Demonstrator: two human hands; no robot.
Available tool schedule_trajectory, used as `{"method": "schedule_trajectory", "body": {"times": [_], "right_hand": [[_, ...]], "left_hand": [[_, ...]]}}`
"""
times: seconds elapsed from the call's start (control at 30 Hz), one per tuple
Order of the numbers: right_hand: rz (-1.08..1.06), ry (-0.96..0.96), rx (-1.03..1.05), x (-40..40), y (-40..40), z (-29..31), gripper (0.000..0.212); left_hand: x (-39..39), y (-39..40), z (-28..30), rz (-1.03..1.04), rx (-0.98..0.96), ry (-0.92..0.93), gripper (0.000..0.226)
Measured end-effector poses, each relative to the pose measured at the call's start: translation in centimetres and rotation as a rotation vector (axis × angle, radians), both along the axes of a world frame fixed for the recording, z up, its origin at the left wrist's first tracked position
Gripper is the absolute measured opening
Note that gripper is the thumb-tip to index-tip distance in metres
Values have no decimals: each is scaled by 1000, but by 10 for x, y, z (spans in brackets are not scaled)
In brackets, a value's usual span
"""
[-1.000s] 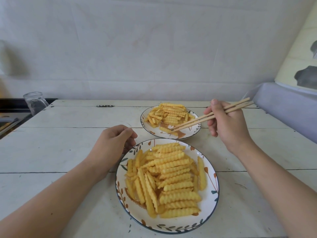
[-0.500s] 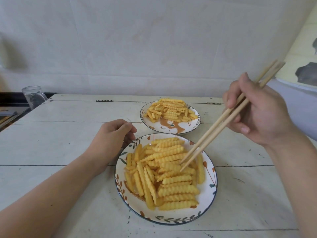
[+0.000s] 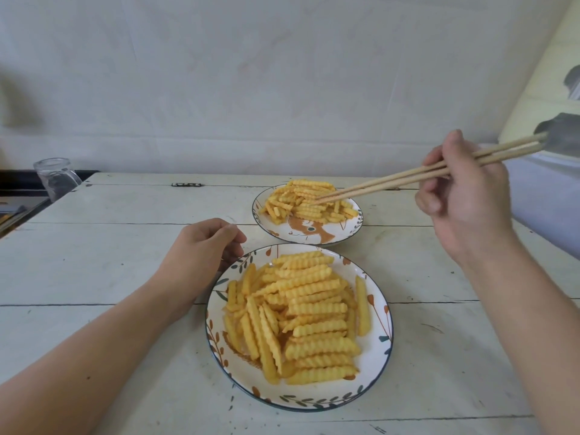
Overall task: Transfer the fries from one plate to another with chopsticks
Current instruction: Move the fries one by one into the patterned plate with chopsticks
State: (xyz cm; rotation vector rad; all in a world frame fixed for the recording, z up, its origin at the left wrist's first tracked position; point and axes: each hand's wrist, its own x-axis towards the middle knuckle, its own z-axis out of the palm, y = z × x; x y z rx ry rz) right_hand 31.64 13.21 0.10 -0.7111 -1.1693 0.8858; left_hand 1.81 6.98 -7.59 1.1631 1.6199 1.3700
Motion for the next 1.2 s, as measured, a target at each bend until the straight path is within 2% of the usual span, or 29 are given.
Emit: {"method": "schedule_trajectory", "body": {"times": [0.1,0.27,0.5,0.67,0.73,0.8,0.87,0.97,1.07,1.2], "right_hand": [[-176,-240,66,-7,7,-20,39],[-121,-424,99,-21,10,-42,35],[-128,-549,171,-30,12,-50,33],[-89,-680,224,-32,11,-52,45],[-90,-579,213,-32,9,-46,40],[-94,-364,171,-29,8,-35,38],[-65,-179,122,-21,3,-18,46],[113,43,45,-4,-6,4,56],[306,7,15,8,-14,15,58],[409,-147,15,5,-19,12,51]], "left_hand": [[0,-1,0,3,1,0,29],[0,-1,1,-2,-1,4,29],[0,-2,2,1,-1,5,29],[0,-1,2,-2,2,12,29],[0,-1,2,0,3,13,29],[0,-1,2,-2,3,14,29],[0,-1,1,-5,2,13,28],[-1,0,0,-9,0,10,27],[-1,0,-1,-3,0,14,28],[-1,0,0,0,-2,12,28]]}}
